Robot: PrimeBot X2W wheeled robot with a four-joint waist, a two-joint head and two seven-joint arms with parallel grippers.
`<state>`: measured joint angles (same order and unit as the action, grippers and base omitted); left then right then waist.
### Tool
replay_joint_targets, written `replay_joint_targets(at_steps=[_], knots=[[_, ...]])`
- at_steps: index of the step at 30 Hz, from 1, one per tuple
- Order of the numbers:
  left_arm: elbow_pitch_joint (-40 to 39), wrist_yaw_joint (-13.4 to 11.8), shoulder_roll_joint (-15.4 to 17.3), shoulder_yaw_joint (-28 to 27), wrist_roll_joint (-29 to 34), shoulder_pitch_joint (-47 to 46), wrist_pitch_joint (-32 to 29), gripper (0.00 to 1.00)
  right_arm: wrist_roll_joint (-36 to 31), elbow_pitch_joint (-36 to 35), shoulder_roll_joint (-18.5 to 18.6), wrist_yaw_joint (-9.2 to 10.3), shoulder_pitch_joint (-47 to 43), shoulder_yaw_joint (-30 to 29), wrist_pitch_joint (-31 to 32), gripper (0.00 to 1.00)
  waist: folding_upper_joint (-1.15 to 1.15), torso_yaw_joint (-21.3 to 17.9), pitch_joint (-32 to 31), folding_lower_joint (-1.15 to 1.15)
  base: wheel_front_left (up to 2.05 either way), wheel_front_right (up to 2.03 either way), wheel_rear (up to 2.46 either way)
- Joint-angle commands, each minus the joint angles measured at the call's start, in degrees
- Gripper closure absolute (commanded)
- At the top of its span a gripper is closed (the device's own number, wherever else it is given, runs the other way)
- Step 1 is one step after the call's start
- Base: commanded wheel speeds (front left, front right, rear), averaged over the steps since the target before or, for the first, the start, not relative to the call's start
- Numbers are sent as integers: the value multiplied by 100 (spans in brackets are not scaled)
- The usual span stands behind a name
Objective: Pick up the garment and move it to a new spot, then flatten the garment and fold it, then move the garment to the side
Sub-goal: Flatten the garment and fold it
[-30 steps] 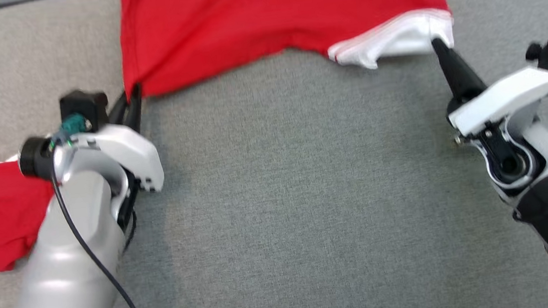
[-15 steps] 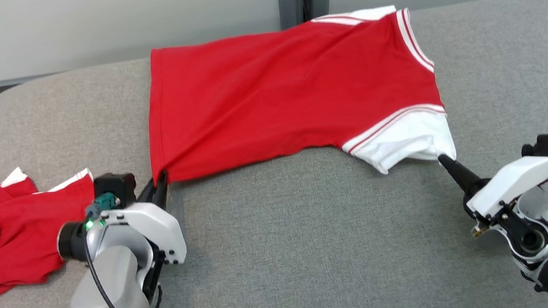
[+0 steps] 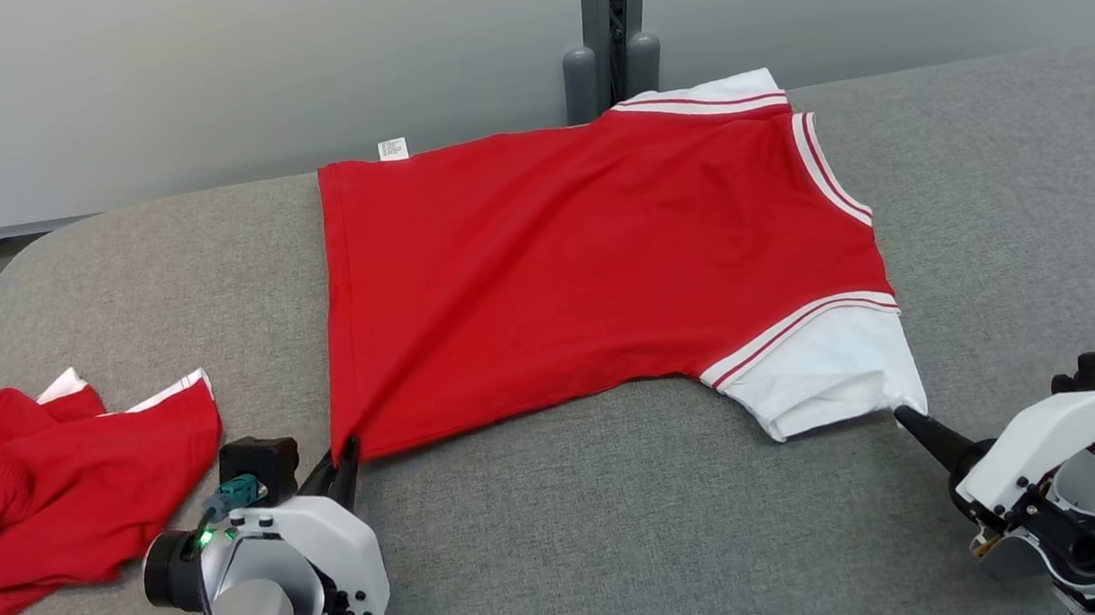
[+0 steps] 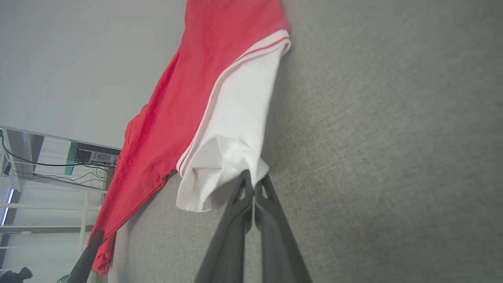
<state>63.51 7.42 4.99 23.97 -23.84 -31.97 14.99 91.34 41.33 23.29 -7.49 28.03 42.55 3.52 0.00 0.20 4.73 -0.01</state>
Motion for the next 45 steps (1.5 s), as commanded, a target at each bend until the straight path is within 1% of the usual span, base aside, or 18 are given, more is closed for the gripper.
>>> replay_joint_targets(at_steps=[1, 6, 11, 19, 22, 31, 36, 40, 45], knots=[[-49, 9, 58, -15, -29, 72, 18, 100, 36, -16, 43, 0, -73, -21, 14, 100, 0, -6, -13, 1, 0, 0, 0], [-334, 3, 141, 1, 90, 344, 18, 100, 74, -56, 97, 0, -304, -44, -2, 100, 0, 6, -79, 1, 0, 0, 0], [-761, -149, 175, -65, 235, 717, 18, 100, 107, -334, 152, 0, -558, -82, -96, 100, 0, -28, -177, 1, 0, 0, 0], [-1477, -402, 233, -195, 535, 1313, 18, 100, 32, -910, 522, 0, -1027, -52, -75, 100, 0, -50, -337, 1, 0, 0, 0], [-1706, -451, 260, -285, 582, 1485, 18, 100, 114, -1156, 698, 0, -1189, -104, -21, 100, 0, -49, -390, 1, 0, 0, 0], [-1985, -372, 259, -431, 647, 1878, 19, 100, 425, -1730, 1103, 0, -1637, -153, 297, 100, 0, -54, -511, 1, 0, 0, 0], [-2130, -258, 338, -364, 755, 2128, 19, 100, 565, -1937, 1257, 0, -1903, -149, 329, 100, 0, -51, -543, 1, 0, 0, 0], [-2271, -223, 378, -380, 803, 2282, 19, 100, 692, -2135, 1343, 0, -2076, -145, 323, 100, 0, -28, -549, 1, 0, 0, 0], [-2437, -195, 458, -455, 796, 2377, 19, 100, 826, -2402, 1555, 0, -2195, -172, 334, 100, 0, -14, -540, 1, 0, 0, 0]])
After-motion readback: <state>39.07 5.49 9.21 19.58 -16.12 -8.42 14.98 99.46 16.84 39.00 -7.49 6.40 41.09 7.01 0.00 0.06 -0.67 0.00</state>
